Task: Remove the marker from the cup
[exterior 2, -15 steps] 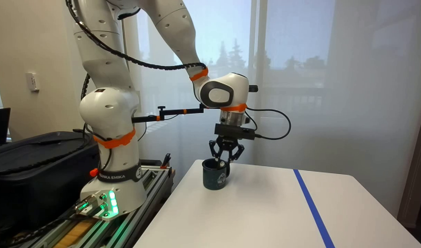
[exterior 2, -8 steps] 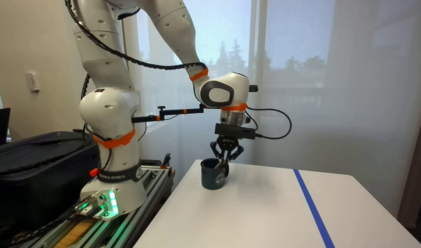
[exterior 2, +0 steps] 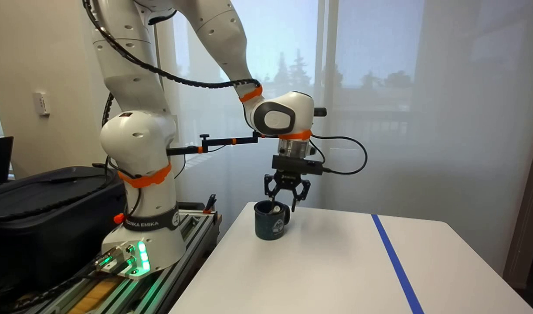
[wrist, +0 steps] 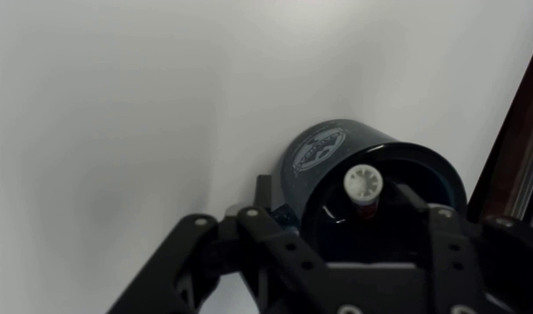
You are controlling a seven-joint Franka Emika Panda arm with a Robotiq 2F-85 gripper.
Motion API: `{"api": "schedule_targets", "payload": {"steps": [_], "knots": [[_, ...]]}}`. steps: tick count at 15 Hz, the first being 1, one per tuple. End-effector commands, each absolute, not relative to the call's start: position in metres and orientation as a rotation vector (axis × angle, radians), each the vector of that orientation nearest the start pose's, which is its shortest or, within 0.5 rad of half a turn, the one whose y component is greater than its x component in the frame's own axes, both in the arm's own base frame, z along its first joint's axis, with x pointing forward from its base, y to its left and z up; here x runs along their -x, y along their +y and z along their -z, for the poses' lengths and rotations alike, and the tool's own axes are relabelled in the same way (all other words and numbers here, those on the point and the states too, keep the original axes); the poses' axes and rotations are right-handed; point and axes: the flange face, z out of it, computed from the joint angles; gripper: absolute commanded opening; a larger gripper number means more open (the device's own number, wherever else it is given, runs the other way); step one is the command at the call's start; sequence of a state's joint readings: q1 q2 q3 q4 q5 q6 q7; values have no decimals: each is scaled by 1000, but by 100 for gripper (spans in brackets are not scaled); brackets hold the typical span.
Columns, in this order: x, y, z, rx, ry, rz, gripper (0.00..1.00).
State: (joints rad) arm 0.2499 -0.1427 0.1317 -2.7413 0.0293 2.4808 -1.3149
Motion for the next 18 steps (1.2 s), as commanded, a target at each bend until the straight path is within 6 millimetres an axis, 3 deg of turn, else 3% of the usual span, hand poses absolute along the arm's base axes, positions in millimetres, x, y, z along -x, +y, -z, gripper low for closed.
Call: {"api": "schedule_targets", "payload": {"steps": [1, 2, 6, 10, 11, 12, 15, 17, 18], "knots": [[-347, 149, -262, -2119, 2367, 159, 71], [-346, 151, -263, -2115, 2370, 157, 58], [-344, 155, -262, -2100, 2374, 163, 41], [-344, 157, -262, -2106, 2364, 161, 47], [-344, 158, -262, -2107, 2363, 160, 42], [-343, 158, -262, -2107, 2362, 160, 26], [-340, 158, -262, -2107, 2360, 156, 11], [-345, 162, -266, -2105, 2359, 154, 17], [-345, 162, -266, -2105, 2358, 152, 15]]}}
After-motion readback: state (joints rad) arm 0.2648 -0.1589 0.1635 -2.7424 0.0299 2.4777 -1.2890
